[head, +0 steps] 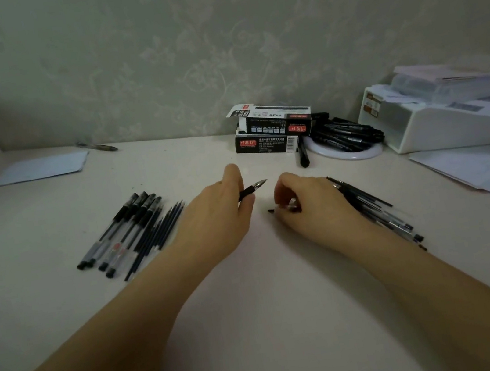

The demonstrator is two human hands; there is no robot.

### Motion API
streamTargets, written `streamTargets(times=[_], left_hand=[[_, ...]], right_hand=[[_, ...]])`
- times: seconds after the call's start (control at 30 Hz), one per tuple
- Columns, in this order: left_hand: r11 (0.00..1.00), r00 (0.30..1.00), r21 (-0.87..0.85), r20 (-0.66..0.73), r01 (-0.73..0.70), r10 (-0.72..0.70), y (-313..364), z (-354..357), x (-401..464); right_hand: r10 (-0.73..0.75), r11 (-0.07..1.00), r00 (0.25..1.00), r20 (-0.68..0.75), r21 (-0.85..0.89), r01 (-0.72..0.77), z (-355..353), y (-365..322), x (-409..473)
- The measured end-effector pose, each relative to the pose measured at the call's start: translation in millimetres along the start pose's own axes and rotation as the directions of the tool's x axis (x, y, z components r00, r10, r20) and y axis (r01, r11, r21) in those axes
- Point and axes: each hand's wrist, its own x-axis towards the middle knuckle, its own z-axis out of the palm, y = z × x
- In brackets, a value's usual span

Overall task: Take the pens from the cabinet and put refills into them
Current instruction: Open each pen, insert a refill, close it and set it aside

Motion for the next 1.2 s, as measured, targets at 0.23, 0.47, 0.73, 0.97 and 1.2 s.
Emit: streamTargets(times=[0.23, 0.47, 0.73, 0.97, 1.2], left_hand=[[0.998, 0.998, -0.024, 0.028, -0.064, 0.064, 1.6, 0.6, 0.0], [0.977, 0.986, -0.141, 0.025, -0.16, 0.165, 7.3, -4.4, -1.9], [0.982, 0.989, -0.149, 0.073, -0.114, 0.126, 8.4, -3.1, 0.7], [0.973, 0.988, -0.219, 0.118, -0.073, 0.101, -0.6, -0.7, -0.1], [0.992, 0.964, -0.06, 0.237, -0.111, 0.122, -9.0, -4.0, -0.1]], right_hand=[[0.006, 0.997, 0.999, -0.042, 0.081, -0.003, -2.9, 2.4, 2.7], [0.203, 0.845, 0.979, 0.004, 0.505, -0.177, -2.5, -5.7, 6.3], [0.274, 0.692, 0.96, 0.054, 0.682, -0.236, -7.7, -4.1, 6.8], [0.182, 0.597, 0.964, 0.192, 0.758, -0.264, -10.0, 0.1, 5.7], [0.276, 0.753, 0.96, 0.043, 0.611, -0.244, -4.2, 2.4, 8.3]])
